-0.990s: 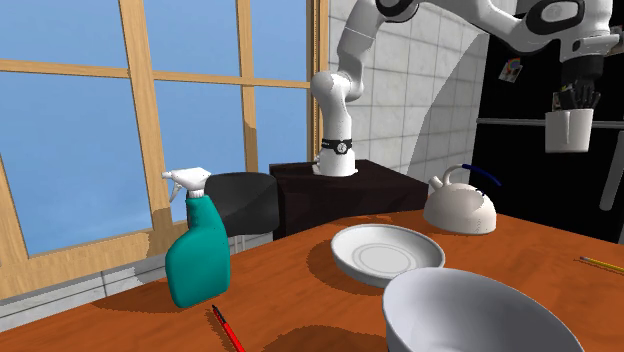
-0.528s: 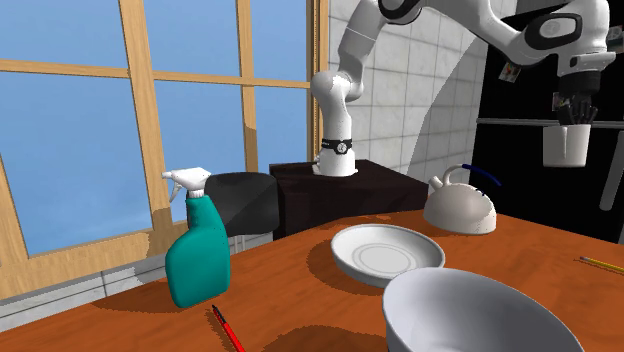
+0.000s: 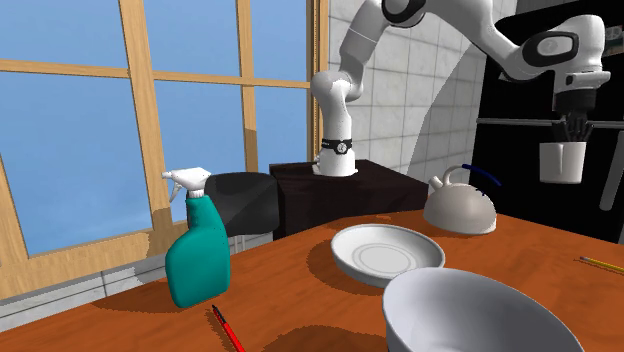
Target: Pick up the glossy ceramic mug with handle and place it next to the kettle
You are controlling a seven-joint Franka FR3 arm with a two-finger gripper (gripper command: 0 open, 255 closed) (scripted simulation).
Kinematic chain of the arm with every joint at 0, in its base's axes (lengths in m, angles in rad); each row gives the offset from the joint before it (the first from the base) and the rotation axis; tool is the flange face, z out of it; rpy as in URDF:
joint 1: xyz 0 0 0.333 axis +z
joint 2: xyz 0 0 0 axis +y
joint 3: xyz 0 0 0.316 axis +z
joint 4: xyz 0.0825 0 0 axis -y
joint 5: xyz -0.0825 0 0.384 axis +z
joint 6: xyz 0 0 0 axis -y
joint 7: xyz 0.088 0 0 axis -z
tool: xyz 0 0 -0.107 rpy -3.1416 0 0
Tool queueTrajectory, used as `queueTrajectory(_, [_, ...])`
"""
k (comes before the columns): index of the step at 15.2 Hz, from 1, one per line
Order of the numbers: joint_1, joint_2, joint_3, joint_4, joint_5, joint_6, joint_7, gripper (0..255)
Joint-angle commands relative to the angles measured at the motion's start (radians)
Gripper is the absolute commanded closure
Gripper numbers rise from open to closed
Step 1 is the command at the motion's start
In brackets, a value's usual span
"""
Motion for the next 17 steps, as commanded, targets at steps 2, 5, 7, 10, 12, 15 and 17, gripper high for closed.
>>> queueTrajectory(2, [0.005,0.022,-0.006,-0.007,-0.010,0.029,0.012,255])
queueTrajectory(5, [0.008,0.046,-0.012,-0.012,-0.020,0.056,0.022,255])
queueTrajectory(7, [0.011,0.063,-0.016,-0.013,-0.027,0.074,0.028,255])
queueTrajectory(10, [0.015,0.089,-0.023,-0.014,-0.037,0.100,0.038,255])
queueTrajectory(12, [0.018,0.107,-0.028,-0.013,-0.043,0.116,0.045,255])
queueTrajectory(15, [0.023,0.135,-0.036,-0.010,-0.053,0.141,0.054,255])
queueTrajectory(17, [0.026,0.154,-0.041,-0.007,-0.059,0.157,0.060,255])
